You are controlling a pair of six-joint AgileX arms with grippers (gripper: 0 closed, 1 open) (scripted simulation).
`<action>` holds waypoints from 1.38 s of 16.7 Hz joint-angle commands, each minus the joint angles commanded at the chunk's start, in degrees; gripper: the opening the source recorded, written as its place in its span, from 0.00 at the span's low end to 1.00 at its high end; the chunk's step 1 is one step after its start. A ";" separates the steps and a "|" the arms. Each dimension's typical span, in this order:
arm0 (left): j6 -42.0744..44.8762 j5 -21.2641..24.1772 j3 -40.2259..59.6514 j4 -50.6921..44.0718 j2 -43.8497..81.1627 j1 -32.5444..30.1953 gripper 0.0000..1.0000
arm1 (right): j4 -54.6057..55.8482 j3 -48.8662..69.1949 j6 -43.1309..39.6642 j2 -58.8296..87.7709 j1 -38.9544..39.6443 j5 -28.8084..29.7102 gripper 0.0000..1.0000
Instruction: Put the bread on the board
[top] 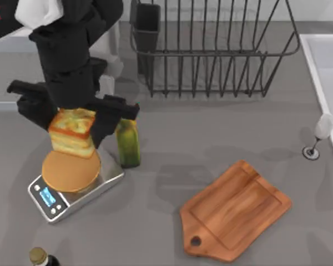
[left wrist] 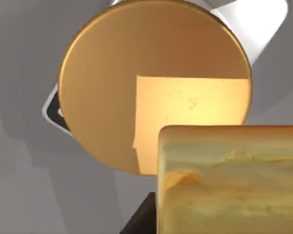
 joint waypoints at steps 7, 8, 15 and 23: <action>-33.56 -3.41 13.05 4.82 9.68 -23.00 0.00 | 0.00 0.00 0.00 0.00 0.00 0.00 1.00; -36.54 -3.26 14.53 5.74 11.52 -25.08 0.00 | 0.00 0.00 0.00 0.00 0.00 0.00 1.00; -44.81 0.87 18.56 8.44 21.78 -30.24 0.00 | 0.00 0.00 0.00 0.00 0.00 0.00 1.00; -44.78 1.04 18.08 8.83 22.08 -30.00 0.00 | 0.00 0.00 0.00 0.00 0.00 0.00 1.00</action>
